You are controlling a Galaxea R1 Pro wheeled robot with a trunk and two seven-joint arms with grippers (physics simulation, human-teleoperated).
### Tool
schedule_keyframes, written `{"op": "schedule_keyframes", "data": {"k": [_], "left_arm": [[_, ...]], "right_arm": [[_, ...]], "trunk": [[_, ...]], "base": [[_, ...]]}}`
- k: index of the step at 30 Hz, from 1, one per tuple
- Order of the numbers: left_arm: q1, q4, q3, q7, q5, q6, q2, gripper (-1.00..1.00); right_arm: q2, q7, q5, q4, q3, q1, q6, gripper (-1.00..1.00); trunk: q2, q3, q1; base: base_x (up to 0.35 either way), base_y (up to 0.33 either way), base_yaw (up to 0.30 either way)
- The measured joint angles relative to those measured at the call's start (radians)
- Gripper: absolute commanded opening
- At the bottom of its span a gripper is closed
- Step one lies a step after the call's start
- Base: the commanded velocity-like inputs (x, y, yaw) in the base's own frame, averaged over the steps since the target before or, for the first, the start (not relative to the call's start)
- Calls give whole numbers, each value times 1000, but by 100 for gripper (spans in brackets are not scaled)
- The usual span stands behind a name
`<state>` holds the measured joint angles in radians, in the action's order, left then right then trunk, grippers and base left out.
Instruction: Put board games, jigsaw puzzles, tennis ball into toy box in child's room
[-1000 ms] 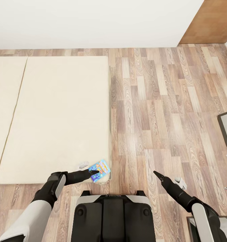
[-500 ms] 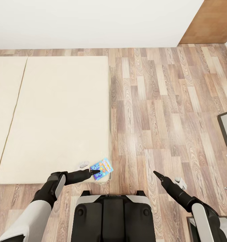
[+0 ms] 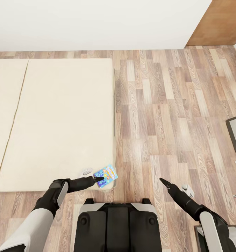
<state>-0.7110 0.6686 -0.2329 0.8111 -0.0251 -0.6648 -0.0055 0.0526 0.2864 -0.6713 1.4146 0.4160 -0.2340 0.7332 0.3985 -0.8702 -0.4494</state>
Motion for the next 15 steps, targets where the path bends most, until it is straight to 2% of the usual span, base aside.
{"op": "schedule_keyframes", "data": {"k": [15], "left_arm": [[1, 0, 0, 2, 0, 0, 0, 100]], "right_arm": [[0, 0, -2, 1, 0, 0, 0, 100]], "trunk": [[0, 0, 0]], "base": [[0, 0, 0]]}}
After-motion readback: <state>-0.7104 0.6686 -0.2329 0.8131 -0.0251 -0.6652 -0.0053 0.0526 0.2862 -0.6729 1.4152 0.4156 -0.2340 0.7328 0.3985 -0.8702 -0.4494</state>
